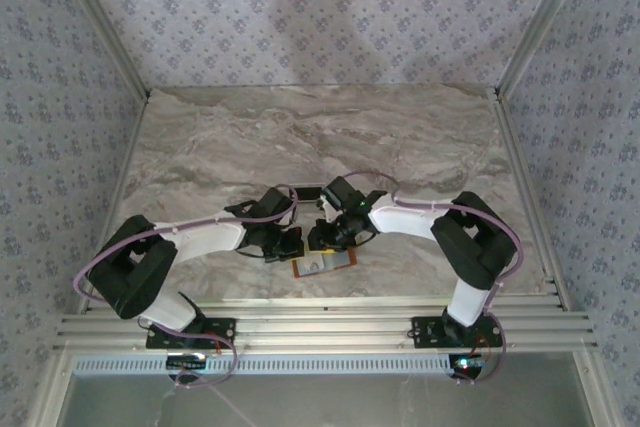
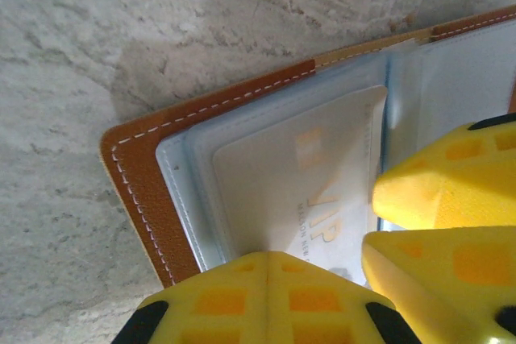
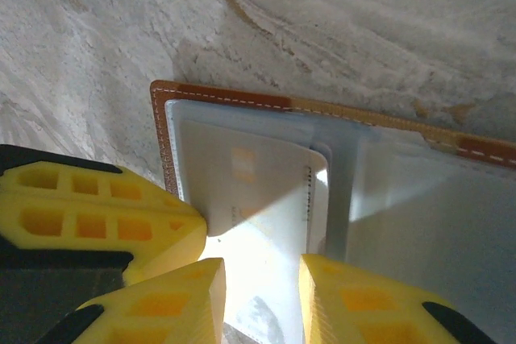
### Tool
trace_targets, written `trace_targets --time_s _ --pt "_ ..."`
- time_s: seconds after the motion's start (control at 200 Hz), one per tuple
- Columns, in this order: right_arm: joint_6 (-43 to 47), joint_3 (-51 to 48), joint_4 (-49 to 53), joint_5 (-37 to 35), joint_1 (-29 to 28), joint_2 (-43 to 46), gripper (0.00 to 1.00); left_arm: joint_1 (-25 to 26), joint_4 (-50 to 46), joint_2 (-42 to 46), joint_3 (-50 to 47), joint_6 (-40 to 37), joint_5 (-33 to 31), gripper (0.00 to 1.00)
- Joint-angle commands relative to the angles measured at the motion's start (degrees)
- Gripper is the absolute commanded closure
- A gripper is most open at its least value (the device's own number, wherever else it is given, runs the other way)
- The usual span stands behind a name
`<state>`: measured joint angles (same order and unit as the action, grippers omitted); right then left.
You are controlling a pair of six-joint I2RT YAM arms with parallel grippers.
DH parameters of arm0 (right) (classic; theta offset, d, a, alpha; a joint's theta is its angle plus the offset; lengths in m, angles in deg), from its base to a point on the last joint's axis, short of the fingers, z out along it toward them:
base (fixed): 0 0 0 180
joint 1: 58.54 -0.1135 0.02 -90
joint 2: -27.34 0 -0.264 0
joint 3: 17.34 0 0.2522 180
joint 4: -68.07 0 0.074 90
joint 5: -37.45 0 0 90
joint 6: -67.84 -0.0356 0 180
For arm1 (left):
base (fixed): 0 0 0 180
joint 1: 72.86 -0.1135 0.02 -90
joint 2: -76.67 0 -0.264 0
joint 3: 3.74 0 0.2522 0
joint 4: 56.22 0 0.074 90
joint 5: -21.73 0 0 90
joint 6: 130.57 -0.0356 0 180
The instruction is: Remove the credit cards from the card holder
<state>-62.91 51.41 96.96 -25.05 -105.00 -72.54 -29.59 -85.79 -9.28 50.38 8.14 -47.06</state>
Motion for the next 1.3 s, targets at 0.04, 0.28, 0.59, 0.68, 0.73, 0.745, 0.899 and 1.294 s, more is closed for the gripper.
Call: trace_targets --time_s 0.04,0.28,0.59,0.68,0.73,0.745,0.899,1.294 --pt "-0.1 -0.9 0.4 -0.2 0.4 -1.4 0.69 0.3 -2.1 -0.6 -0.3 -0.4 -1.7 1.00" --pt "1.1 -1.0 3.7 -4.2 0.3 -1.2 0.69 0.3 -2.9 -0.6 0.3 -0.7 -1.9 1.00" --pt "1.4 -0.8 5.7 -7.1 0.2 -1.1 0.70 0.3 -3.5 -0.5 0.7 -1.1 -2.1 1.00" --pt "1.7 -0.4 6.6 -7.9 0.0 -1.1 0.70 0.3 -4.0 -0.5 0.9 -1.2 -2.2 1.00" --pt "1.8 -0.2 7.0 -8.3 -0.1 -1.2 0.70 0.3 -4.1 -0.4 1.0 -1.2 -2.4 1.00" --pt "1.9 -0.2 7.1 -8.3 -0.1 -1.2 0.70 0.3 -4.1 -0.4 1.0 -1.2 -2.4 1.00" --pt "2.2 0.1 8.0 -9.1 -0.3 -1.1 0.70 0.3 -4.5 -0.4 1.3 -1.5 -2.5 1.00" --pt "1.6 -0.3 7.0 -8.0 -0.3 2.1 0.67 0.3 -7.2 -2.2 2.3 -3.0 -4.2 1.00"
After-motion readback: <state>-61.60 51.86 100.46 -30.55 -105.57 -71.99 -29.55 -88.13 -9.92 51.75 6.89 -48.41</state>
